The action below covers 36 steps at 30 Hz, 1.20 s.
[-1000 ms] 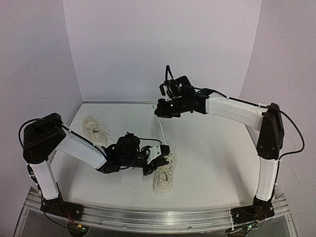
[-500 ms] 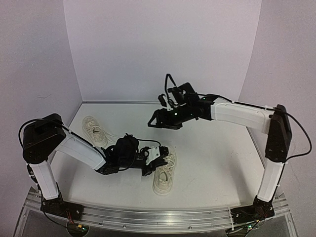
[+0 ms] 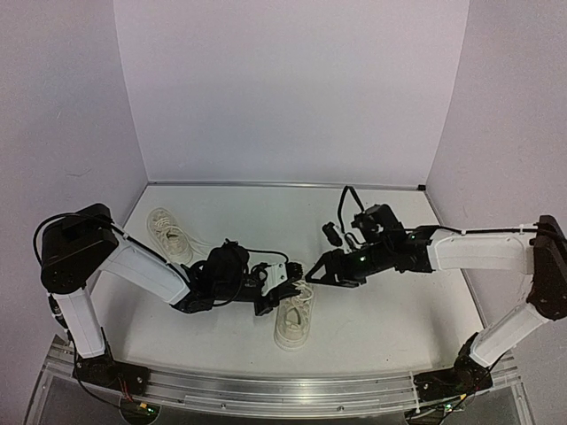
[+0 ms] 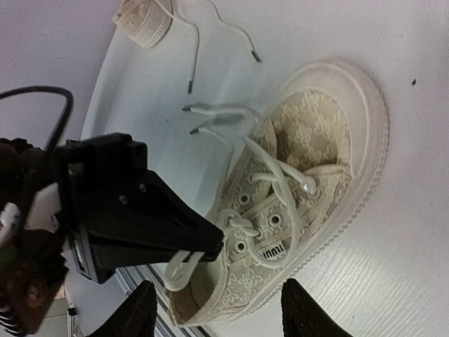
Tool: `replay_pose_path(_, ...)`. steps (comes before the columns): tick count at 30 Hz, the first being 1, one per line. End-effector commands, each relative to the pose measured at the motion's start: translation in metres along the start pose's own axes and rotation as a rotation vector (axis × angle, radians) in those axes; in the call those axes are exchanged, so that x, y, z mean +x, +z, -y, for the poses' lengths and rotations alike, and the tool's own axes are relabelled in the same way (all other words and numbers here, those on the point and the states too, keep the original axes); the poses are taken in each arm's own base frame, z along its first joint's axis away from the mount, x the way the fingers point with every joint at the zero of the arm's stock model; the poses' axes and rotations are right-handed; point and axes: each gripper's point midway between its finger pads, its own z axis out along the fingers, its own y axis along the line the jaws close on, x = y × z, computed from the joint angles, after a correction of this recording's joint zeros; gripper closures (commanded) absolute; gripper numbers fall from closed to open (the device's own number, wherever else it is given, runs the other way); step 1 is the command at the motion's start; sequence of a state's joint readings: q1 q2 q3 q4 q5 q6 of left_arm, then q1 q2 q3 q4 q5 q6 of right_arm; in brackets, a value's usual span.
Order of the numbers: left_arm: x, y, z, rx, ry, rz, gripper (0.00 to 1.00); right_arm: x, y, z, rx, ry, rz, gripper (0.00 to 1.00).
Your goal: Tie the shoes
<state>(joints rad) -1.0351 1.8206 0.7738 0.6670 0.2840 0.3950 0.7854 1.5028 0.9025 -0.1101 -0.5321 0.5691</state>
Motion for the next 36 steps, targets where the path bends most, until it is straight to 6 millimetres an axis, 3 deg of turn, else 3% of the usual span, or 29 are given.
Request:
replay_pose_path(1,-0.020,-0.002,-0.004,-0.013,0.028,0.061,1.00,-0.007,0.010,-0.038,-0.122,-0.047,0.057,0.46)
replay_pose_path(8,-0.020,-0.001,-0.003,-0.007,0.029,0.056,1.00,-0.007,0.023,-0.039,-0.114,-0.056,0.044,0.48)
replay_pose_path(13,-0.023,0.000,-0.004,-0.008,0.027,0.063,1.00,-0.007,0.029,-0.035,-0.100,-0.045,0.034,0.56)
replay_pose_path(22,-0.026,-0.001,-0.003,0.003,0.030,0.070,1.00,-0.008,0.034,-0.028,-0.066,-0.039,0.036,0.77)
replay_pose_path(26,-0.024,-0.001,-0.004,-0.002,0.025,0.060,1.00,-0.007,0.036,-0.026,-0.061,-0.038,0.026,0.96)
replay_pose_path(28,-0.025,-0.002,-0.006,-0.011,0.011,0.053,0.95,-0.007,0.036,-0.026,-0.059,-0.037,0.027,1.00)
replay_pose_path(31,-0.022,-0.013,-0.015,-0.050,-0.031,-0.010,0.78,-0.007,0.035,-0.025,-0.054,-0.038,0.030,1.00)
replay_pose_path(36,-0.012,-0.059,-0.056,-0.116,-0.186,-0.135,0.64,-0.007,0.033,-0.024,-0.044,-0.041,0.035,1.00)
